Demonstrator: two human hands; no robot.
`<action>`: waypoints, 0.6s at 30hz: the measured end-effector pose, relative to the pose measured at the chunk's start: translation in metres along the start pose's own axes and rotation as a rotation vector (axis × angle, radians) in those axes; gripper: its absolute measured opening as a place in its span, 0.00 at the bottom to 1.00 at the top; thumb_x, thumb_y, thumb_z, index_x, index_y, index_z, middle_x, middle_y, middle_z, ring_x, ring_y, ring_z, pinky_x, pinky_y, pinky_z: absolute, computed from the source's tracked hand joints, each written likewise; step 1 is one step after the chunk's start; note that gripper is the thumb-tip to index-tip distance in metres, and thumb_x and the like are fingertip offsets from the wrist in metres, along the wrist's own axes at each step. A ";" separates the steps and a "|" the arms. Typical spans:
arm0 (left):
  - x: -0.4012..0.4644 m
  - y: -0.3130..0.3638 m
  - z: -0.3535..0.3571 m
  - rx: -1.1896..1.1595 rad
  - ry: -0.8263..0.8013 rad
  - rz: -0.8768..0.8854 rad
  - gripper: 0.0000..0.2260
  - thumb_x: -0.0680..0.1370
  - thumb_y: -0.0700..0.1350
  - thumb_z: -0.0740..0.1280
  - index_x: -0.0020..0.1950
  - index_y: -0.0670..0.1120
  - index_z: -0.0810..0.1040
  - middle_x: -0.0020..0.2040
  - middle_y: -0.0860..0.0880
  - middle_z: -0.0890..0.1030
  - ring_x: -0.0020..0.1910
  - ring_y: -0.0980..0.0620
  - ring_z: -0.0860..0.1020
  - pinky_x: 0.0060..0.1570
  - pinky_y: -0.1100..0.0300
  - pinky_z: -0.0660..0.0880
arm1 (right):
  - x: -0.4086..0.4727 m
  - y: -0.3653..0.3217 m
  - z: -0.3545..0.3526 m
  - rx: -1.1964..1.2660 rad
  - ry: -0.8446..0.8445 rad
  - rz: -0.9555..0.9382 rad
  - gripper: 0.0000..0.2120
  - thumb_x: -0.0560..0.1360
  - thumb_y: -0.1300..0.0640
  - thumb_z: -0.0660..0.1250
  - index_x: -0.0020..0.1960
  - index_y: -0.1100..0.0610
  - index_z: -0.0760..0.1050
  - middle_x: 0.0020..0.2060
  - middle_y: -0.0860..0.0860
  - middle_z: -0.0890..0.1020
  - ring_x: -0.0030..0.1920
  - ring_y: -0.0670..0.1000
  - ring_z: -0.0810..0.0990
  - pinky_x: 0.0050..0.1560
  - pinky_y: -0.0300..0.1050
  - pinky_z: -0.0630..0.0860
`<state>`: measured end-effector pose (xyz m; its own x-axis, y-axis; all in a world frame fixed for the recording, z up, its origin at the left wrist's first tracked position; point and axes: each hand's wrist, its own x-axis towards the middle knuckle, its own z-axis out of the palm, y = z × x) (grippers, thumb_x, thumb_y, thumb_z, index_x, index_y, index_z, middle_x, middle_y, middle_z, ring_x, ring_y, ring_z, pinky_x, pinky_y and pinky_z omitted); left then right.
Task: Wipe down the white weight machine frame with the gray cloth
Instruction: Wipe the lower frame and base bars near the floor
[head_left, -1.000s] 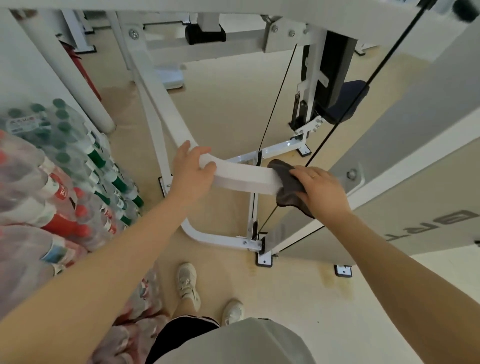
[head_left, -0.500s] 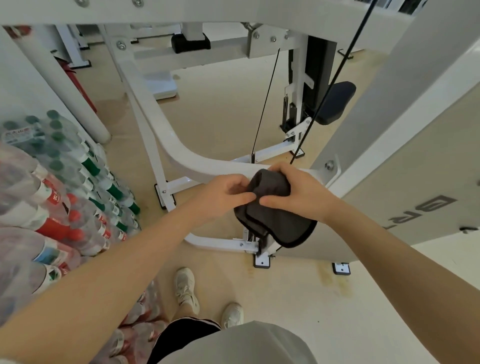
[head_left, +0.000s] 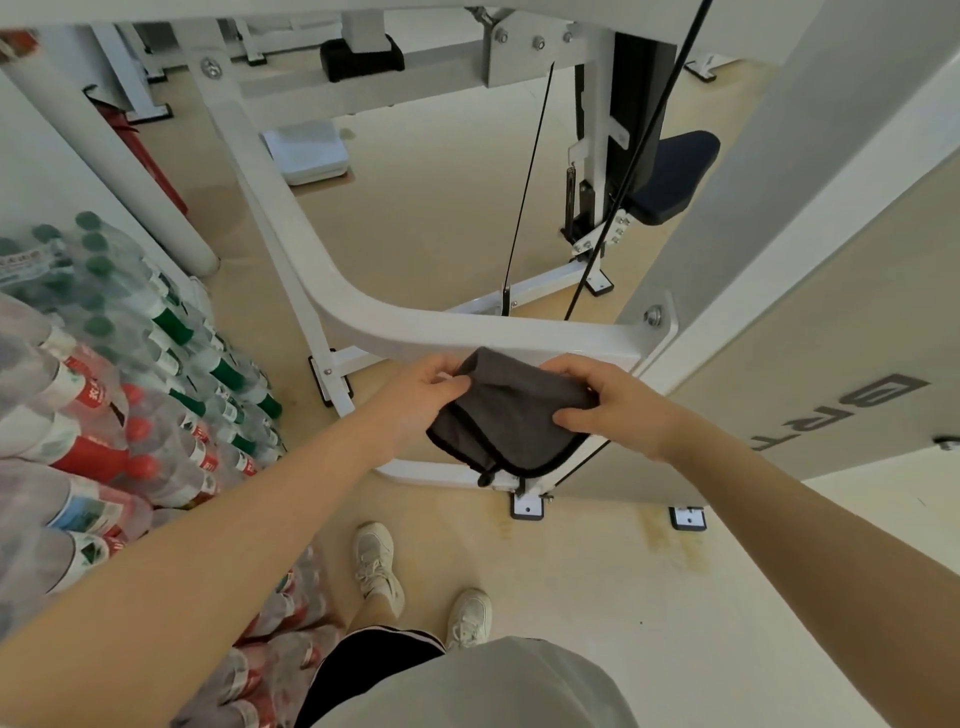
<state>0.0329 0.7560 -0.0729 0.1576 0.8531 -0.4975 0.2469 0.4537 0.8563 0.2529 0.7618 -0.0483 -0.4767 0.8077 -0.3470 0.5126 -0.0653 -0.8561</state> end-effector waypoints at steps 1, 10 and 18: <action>0.002 -0.001 0.003 -0.065 -0.043 -0.085 0.10 0.80 0.42 0.60 0.59 0.41 0.74 0.54 0.43 0.79 0.55 0.46 0.77 0.56 0.51 0.74 | 0.002 0.001 0.006 -0.206 0.097 -0.092 0.17 0.73 0.69 0.64 0.55 0.51 0.74 0.46 0.45 0.77 0.47 0.43 0.75 0.50 0.38 0.73; 0.012 0.003 0.015 -0.501 -0.088 -0.157 0.15 0.76 0.46 0.65 0.60 0.40 0.74 0.55 0.40 0.79 0.52 0.47 0.79 0.47 0.55 0.79 | -0.003 0.016 0.039 -0.939 0.189 -0.357 0.23 0.72 0.64 0.68 0.66 0.60 0.70 0.59 0.59 0.73 0.44 0.61 0.78 0.38 0.53 0.78; 0.015 0.005 0.015 0.164 -0.043 0.125 0.13 0.69 0.35 0.72 0.48 0.48 0.75 0.45 0.52 0.79 0.45 0.57 0.77 0.44 0.69 0.74 | -0.001 0.027 0.043 -0.235 0.380 -0.198 0.21 0.75 0.56 0.67 0.66 0.57 0.69 0.66 0.51 0.66 0.63 0.51 0.69 0.64 0.48 0.68</action>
<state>0.0512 0.7678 -0.0781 0.2364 0.8868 -0.3971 0.3744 0.2940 0.8794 0.2368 0.7344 -0.0878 -0.3096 0.9507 0.0158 0.6062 0.2101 -0.7670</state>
